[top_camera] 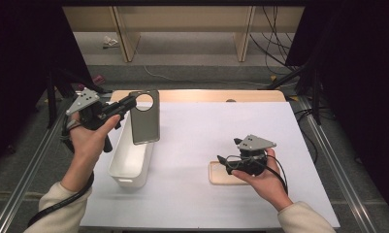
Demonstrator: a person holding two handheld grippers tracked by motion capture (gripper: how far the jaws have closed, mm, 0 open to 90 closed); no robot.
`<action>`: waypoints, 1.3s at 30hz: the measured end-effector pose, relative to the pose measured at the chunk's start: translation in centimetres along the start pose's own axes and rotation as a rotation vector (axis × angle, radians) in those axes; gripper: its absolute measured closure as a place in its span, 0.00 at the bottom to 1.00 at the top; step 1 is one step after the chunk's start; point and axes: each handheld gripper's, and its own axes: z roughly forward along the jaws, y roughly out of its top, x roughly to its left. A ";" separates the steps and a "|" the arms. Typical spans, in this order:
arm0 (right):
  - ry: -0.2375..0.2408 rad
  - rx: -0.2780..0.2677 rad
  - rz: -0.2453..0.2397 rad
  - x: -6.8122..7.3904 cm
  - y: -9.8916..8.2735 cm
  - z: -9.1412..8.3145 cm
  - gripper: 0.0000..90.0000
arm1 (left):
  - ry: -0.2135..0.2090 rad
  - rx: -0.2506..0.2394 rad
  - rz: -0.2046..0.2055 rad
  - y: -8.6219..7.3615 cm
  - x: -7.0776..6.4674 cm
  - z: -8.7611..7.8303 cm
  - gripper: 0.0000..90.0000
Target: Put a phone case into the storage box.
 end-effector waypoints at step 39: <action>0.005 0.001 0.004 0.0 -0.1 0.1 0.19 | 0.010 -0.012 0.030 -0.1 2.8 -0.6 0.91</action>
